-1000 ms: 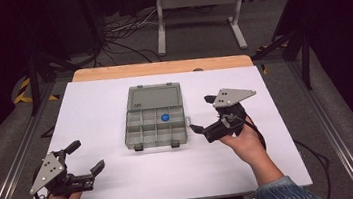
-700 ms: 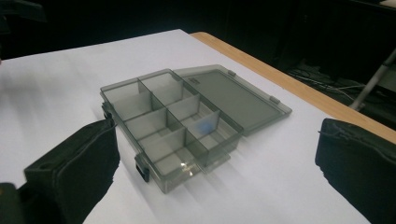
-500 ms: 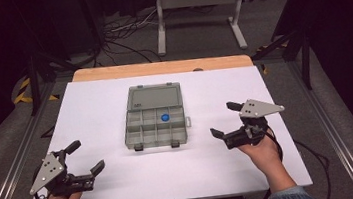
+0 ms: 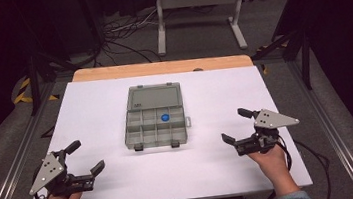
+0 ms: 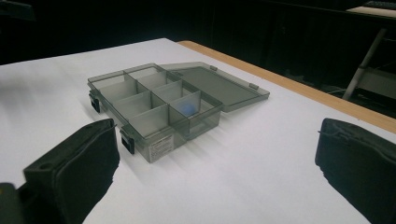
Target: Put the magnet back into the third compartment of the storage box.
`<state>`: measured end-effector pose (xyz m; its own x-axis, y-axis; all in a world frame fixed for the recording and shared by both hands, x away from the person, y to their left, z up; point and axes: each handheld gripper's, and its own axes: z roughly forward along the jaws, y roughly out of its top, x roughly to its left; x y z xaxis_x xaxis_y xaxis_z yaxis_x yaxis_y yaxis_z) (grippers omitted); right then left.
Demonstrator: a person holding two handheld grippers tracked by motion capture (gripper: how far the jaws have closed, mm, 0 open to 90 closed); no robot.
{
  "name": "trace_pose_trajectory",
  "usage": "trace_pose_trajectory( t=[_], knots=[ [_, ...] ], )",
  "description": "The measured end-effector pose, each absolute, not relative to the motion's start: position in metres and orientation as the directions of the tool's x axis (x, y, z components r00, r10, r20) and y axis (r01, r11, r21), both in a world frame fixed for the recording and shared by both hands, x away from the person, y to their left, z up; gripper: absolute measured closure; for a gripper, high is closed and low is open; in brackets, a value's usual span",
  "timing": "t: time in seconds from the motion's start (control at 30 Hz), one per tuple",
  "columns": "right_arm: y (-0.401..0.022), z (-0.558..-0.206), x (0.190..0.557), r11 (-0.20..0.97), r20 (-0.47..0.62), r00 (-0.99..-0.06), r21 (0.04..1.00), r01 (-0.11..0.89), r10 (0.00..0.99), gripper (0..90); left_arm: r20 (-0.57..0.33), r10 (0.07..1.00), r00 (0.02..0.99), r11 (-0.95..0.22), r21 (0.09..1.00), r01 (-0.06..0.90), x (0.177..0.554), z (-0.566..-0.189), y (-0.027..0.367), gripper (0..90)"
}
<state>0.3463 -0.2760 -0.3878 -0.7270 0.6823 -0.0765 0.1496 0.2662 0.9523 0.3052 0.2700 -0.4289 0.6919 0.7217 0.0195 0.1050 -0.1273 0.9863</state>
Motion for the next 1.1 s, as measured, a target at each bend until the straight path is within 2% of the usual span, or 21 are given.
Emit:
trace_pose_trajectory(
  t=[0.4, 0.7, 1.1],
  knots=[
    [-0.291, -0.412, 0.342, 0.22, -0.069, -0.713, 0.968, 0.122, 0.698, 0.0, 0.023, 0.715, 0.699, -0.136, 0.985, 0.106, 0.306, -0.43, 0.27, 0.3],
    [-0.297, -0.434, 0.341, 0.217, -0.052, -0.704, 0.965, 0.147, 0.708, 0.0, -0.001, 0.707, 0.707, -0.109, 0.988, 0.11, 0.307, -0.432, 0.273, 0.1],
    [-0.298, -0.443, 0.342, 0.207, -0.033, -0.699, 0.964, 0.166, 0.714, 0.0, 0.0, 0.698, 0.716, -0.109, 0.988, 0.106, 0.308, -0.433, 0.274, 0.1]
  ],
)
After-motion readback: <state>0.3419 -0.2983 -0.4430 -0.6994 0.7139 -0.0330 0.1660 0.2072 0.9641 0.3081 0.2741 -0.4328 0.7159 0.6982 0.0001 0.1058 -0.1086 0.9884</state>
